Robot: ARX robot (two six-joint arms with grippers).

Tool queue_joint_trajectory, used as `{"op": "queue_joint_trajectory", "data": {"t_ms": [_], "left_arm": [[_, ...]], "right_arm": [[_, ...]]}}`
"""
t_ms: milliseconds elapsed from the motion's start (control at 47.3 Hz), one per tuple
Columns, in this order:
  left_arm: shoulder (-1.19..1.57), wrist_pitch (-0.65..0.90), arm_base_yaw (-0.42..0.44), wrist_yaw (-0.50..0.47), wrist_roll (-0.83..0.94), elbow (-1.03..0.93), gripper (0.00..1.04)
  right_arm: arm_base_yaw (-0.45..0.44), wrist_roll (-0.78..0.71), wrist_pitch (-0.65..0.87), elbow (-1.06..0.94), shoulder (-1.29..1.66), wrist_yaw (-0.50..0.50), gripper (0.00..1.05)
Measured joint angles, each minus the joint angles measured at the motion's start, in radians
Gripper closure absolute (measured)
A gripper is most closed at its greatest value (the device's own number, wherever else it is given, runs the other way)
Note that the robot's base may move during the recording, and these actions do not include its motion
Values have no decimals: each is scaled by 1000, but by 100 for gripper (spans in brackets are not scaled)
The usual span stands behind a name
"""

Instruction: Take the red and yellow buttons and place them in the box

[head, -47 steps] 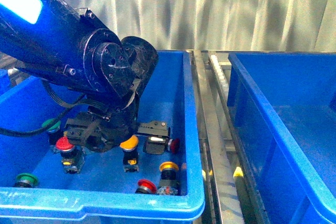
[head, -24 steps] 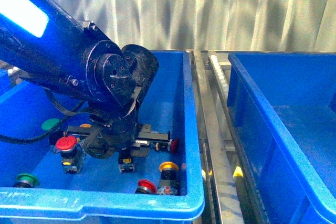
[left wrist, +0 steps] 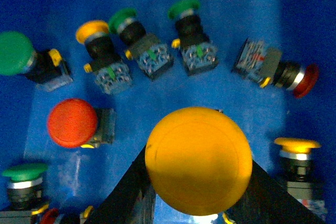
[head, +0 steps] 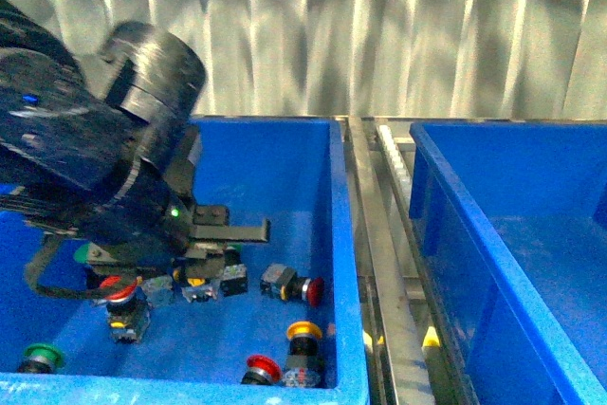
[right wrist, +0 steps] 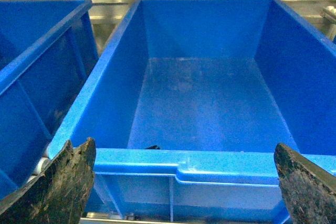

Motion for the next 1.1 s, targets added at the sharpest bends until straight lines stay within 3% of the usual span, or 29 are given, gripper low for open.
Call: {"op": "queue_joint_trajectory", "data": {"t_ms": [317,803,972,1099], "left_arm": [[-330,165,60,131,14,-259,74],[-508,267,115,220,14,-483,75],[-533,462,142,395,-79,-530,75],[-437,755,208,602,-370,-530,75]], "right_arm": [[0,0,0,0,0,0,6],[0,0,0,0,0,0,6],[0,0,0,0,-1,0,6],[0,0,0,0,-1,0,6]]}}
